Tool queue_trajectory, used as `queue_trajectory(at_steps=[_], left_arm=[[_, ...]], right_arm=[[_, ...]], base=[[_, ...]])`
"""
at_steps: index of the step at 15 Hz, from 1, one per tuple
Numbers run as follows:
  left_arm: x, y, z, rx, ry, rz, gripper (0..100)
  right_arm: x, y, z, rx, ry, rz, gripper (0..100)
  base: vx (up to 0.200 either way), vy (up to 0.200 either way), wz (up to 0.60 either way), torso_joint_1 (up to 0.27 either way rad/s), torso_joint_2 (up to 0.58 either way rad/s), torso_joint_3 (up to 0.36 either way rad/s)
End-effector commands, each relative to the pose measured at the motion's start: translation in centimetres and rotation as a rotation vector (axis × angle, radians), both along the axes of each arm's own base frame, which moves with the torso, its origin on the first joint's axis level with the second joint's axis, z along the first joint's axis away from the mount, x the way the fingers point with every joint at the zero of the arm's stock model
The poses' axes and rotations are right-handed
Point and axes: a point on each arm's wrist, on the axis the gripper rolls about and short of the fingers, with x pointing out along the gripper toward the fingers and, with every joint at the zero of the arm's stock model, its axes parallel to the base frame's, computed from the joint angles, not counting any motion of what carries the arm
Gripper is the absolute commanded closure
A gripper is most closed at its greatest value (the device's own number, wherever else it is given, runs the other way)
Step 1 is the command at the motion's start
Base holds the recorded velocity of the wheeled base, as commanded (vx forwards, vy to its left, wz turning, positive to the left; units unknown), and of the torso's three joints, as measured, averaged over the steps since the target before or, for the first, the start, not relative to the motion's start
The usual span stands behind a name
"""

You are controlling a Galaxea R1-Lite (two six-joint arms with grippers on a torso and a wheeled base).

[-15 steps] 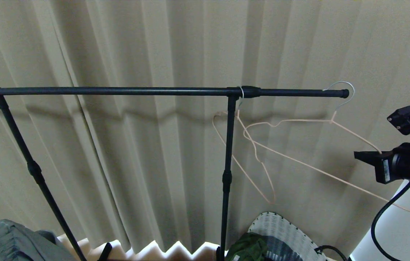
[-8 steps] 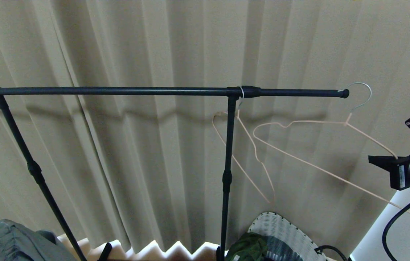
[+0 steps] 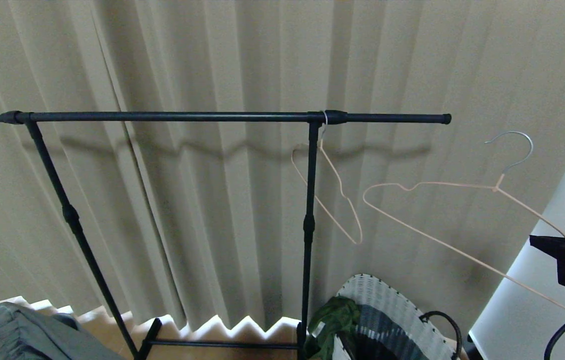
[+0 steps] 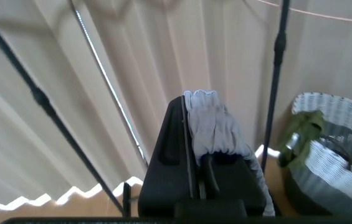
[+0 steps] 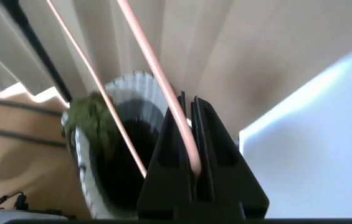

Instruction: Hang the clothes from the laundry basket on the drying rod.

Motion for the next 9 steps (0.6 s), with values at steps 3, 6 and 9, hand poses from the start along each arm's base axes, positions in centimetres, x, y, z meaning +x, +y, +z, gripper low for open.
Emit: queue_trajectory(at_steps=[3,6,9], left_arm=[[0.02,-0.01,-0.14,0.000,0.006,-0.003,100],[0.02,-0.02,-0.17,0.002,0.006,-0.005,100],[0.04,-0.02,-0.23,0.002,0.010,-0.005,100]], right_arm=[[-1.23,-0.18,-0.20,0.051,-0.006,-0.051,100],[-1.45,-0.17,-0.19,0.131,-0.004,-0.110,100],[-1.51,-0.25,-0.32,0.148,-0.001,-0.163,100]], base=[[-0.200,0.000,0.00,-0.001,0.00,-0.004],[0.000,0.000,0.00,0.000,0.00,0.000],[0.000,0.000,0.00,0.000,0.00,0.000]])
